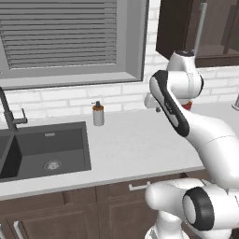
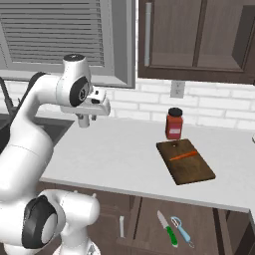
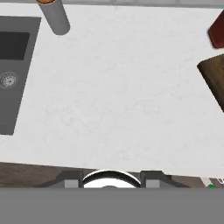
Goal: Place the appropriate cutting tool for cutting the carrot skin on the cutting board.
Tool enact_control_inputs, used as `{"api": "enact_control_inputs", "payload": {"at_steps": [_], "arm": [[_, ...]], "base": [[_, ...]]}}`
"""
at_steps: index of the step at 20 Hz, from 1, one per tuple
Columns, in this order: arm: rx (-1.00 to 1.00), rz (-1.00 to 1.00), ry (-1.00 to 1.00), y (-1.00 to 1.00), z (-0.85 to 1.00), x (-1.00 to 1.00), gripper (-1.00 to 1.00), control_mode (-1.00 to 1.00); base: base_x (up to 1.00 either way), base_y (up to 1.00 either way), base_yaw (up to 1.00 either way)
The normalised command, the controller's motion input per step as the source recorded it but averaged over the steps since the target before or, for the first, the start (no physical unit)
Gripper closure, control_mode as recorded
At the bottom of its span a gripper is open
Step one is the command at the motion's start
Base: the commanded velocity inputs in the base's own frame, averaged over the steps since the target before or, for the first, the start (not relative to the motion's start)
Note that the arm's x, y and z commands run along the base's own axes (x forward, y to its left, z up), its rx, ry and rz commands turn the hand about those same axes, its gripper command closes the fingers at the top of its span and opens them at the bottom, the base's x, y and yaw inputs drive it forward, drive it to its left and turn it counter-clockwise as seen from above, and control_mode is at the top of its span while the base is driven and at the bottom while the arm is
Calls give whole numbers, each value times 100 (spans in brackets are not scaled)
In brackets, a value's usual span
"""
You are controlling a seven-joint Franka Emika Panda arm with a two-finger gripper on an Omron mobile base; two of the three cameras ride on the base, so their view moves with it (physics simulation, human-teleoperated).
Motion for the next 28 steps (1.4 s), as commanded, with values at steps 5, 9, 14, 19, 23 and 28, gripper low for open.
{"api": "enact_control_inputs", "payload": {"at_steps": [5,9,14,19,23,28], "arm": [[0,0,0,-31,-6,-31,-100,-100],[5,-2,-3,-94,-27,-33,-100,-100],[4,-7,0,-99,-40,-36,-100,-100],[2,-8,0,-96,-49,-52,-100,-100],[4,-9,0,-96,-65,-79,-100,-100],[6,-11,2,-93,-56,-65,-100,-100]], "base": [[0,0,0],[0,0,0],[0,0,0],[0,0,0],[0,0,0],[0,0,0]]}}
